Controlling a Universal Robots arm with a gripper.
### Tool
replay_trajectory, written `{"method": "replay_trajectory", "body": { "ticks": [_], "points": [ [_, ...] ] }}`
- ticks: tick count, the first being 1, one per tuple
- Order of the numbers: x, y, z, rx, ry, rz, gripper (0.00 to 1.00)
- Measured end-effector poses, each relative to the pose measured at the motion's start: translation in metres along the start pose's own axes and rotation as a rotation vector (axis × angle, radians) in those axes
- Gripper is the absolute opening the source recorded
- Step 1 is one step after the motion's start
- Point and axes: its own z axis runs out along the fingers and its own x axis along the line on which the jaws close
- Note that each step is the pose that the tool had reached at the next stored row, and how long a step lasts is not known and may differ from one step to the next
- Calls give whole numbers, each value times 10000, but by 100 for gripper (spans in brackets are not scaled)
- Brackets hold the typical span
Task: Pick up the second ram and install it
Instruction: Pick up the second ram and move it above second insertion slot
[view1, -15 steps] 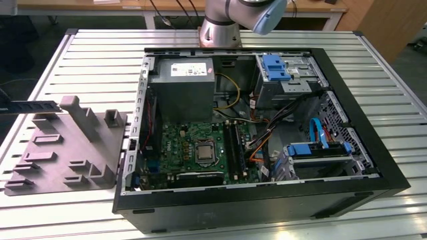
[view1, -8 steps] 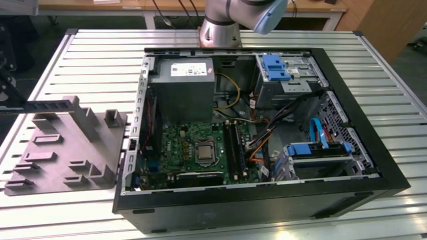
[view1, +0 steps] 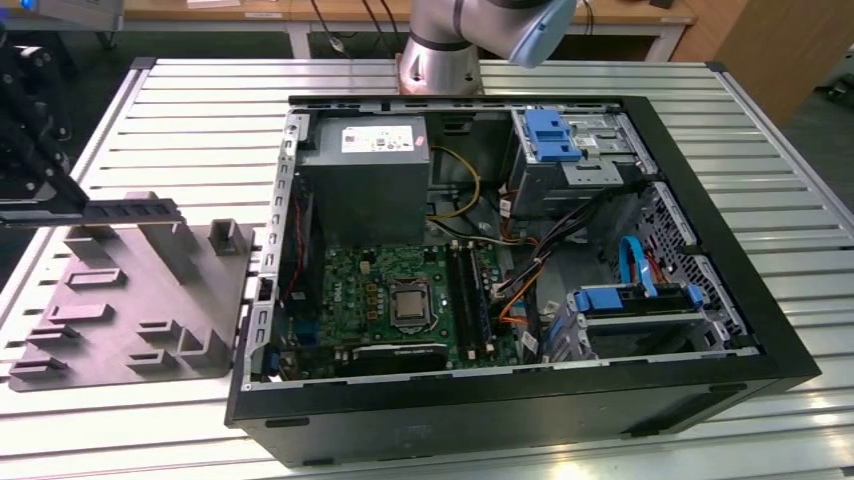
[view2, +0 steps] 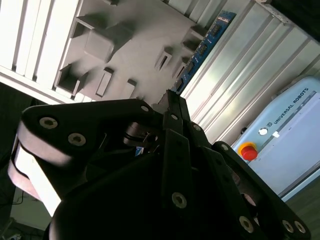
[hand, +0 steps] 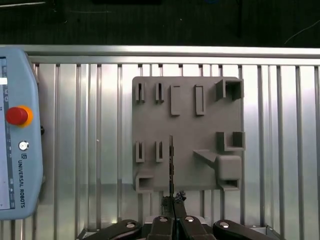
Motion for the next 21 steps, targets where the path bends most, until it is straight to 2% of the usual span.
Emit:
{"method": "replay_trajectory", "body": {
  "ticks": [21],
  "points": [
    [-29,-589,-13,-1,1,0,11]
  ]
}}
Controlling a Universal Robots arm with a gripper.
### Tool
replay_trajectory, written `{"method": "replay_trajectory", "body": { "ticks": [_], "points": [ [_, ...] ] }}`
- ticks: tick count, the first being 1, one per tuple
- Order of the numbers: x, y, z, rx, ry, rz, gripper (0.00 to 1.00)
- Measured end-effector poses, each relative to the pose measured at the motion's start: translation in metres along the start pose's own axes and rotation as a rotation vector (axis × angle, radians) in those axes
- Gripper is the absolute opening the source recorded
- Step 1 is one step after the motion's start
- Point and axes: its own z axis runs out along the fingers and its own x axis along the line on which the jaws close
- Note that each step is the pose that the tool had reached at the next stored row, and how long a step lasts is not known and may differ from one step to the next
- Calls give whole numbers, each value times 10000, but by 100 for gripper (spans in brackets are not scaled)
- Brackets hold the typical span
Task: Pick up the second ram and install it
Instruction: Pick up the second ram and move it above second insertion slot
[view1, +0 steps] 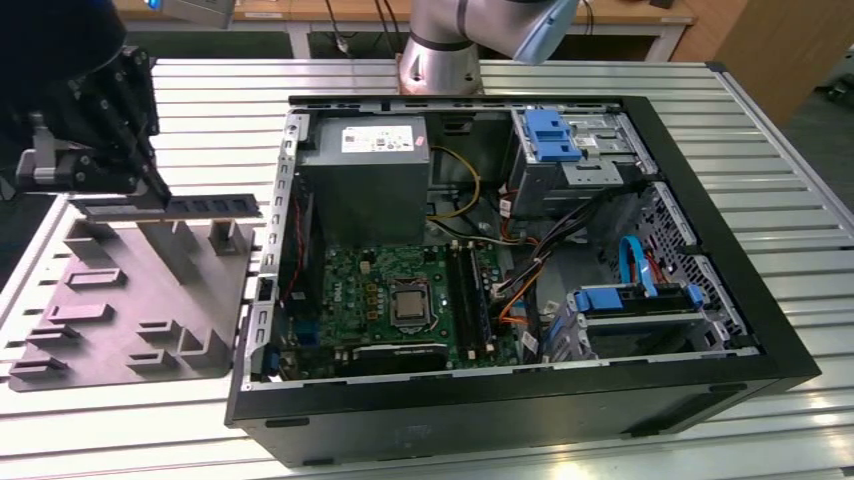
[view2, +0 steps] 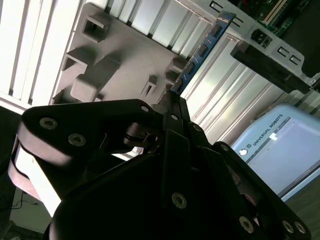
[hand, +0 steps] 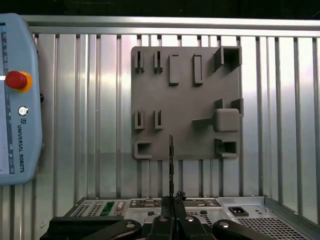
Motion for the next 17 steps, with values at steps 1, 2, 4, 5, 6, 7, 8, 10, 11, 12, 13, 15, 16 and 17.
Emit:
{"method": "replay_trajectory", "body": {
  "ticks": [1,2,4,5,6,7,8,10,11,12,13,15,16,17],
  "points": [
    [-1,-30,0,0,0,0,11],
    [-2,-59,-1,0,0,1,11],
    [-4,-124,-3,0,0,-1,11],
    [-5,-156,-4,-1,1,-1,11],
    [-6,-188,-4,0,0,0,11],
    [-7,-219,-5,0,0,0,11],
    [-9,-250,-5,0,-1,1,11],
    [-11,-311,-7,0,0,0,11],
    [-12,-342,-7,0,-1,0,11],
    [-13,-376,-8,0,0,0,11],
    [-15,-406,-9,0,0,0,11],
    [-17,-467,-10,-1,0,1,11],
    [-18,-499,-10,0,0,0,11],
    [-20,-532,-11,0,-1,0,11]
  ]
}}
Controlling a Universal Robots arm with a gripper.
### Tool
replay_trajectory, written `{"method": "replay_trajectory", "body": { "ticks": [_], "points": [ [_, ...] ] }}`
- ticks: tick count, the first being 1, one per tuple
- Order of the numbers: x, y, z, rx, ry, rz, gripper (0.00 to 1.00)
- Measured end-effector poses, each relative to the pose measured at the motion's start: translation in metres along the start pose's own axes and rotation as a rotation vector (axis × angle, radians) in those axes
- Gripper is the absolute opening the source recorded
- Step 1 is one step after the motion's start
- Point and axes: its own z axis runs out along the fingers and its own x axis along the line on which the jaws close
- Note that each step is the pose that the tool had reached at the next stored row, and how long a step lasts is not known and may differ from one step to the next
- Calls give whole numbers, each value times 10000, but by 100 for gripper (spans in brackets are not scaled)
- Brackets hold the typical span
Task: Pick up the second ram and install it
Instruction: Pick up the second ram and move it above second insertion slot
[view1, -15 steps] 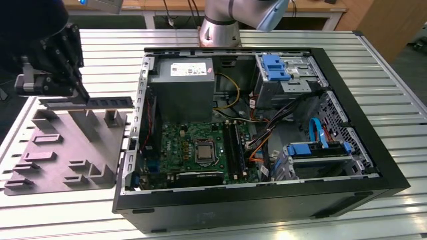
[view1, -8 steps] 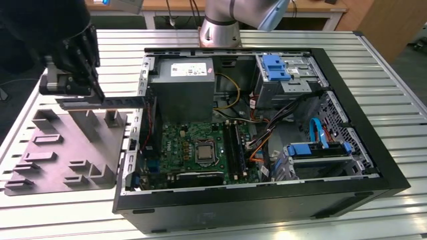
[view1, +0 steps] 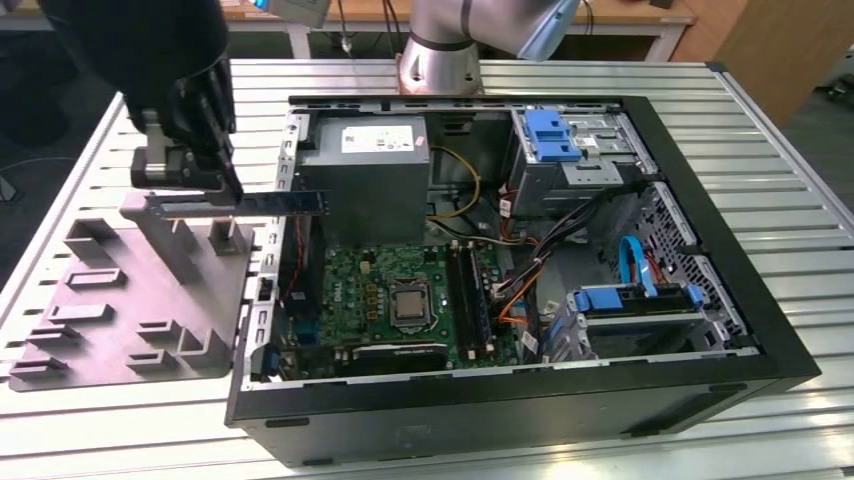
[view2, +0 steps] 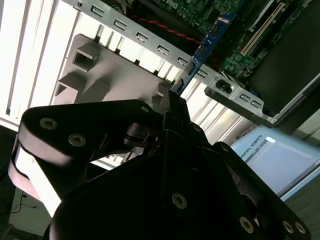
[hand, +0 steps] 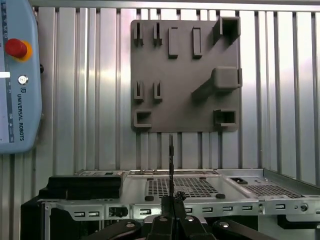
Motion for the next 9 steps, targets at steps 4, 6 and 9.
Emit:
{"method": "replay_trajectory", "body": {
  "ticks": [4,6,9],
  "points": [
    [-6,-129,-3,0,0,0,11],
    [-9,-191,-4,-1,1,0,11],
    [-13,-285,-6,-1,1,0,11]
  ]
}}
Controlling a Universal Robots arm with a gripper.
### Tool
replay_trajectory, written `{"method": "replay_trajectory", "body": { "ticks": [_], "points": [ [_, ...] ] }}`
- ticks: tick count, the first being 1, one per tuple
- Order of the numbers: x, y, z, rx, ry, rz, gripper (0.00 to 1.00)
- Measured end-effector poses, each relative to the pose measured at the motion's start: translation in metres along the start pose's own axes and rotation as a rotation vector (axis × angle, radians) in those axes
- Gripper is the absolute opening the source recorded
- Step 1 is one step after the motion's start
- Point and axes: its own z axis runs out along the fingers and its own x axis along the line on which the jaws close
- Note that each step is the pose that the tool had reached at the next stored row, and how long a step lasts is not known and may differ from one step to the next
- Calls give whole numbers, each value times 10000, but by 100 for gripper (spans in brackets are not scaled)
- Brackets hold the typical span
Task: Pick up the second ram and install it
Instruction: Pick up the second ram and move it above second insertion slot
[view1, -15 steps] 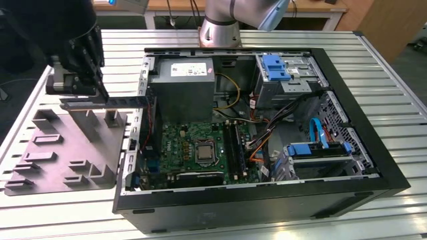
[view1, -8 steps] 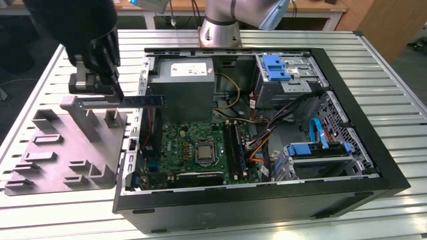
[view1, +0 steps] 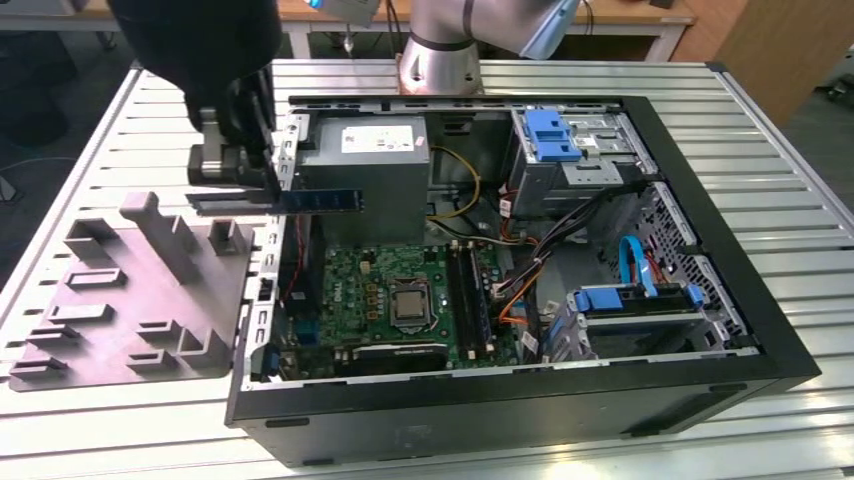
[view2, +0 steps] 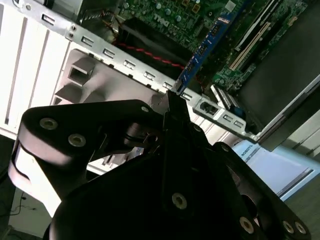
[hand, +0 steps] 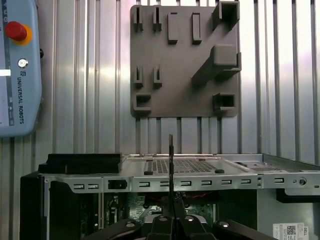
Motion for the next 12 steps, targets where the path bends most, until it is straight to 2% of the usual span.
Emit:
{"method": "replay_trajectory", "body": {
  "ticks": [12],
  "points": [
    [-13,-386,-8,0,0,0,11]
  ]
}}
